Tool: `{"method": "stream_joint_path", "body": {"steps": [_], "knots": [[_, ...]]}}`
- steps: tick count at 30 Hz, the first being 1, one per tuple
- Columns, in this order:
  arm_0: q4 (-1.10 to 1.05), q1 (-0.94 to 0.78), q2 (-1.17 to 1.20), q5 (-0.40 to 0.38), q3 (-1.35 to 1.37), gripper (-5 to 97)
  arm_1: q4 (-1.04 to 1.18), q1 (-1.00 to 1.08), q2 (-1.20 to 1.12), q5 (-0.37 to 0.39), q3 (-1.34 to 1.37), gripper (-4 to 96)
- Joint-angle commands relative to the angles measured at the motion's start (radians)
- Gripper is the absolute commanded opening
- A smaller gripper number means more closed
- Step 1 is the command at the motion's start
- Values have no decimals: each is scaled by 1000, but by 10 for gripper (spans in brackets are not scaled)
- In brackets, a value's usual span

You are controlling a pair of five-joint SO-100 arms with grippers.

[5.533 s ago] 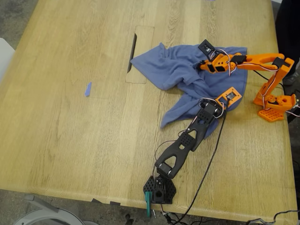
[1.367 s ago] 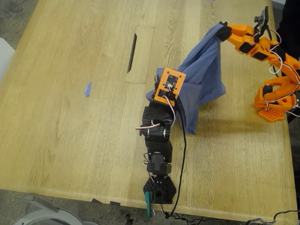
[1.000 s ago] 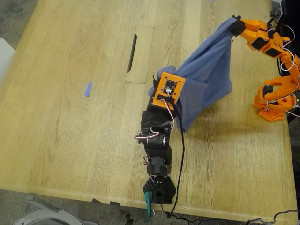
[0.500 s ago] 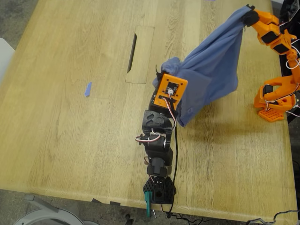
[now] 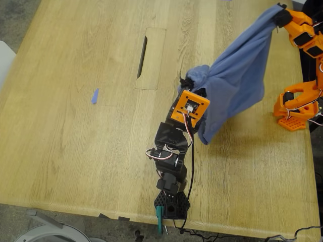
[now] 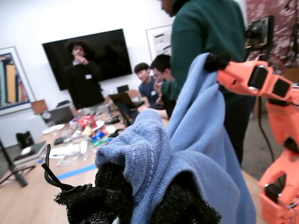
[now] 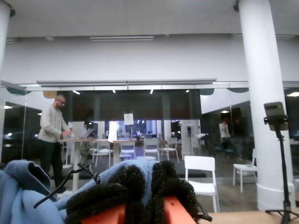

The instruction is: Fold a T-shirt

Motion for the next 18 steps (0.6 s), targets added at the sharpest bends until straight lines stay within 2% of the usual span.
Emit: {"method": "stream_joint_path", "body": {"steps": [1,7,18], "knots": [[-64,87,84,21,-23,-1,28,-15,34,-9,-75,2],[-97,204,84,32,-14,-1,107,-44,34,-11,-147,5],[-100,434,115,44,58,-1,204,-221,20,-41,-167,11]]}}
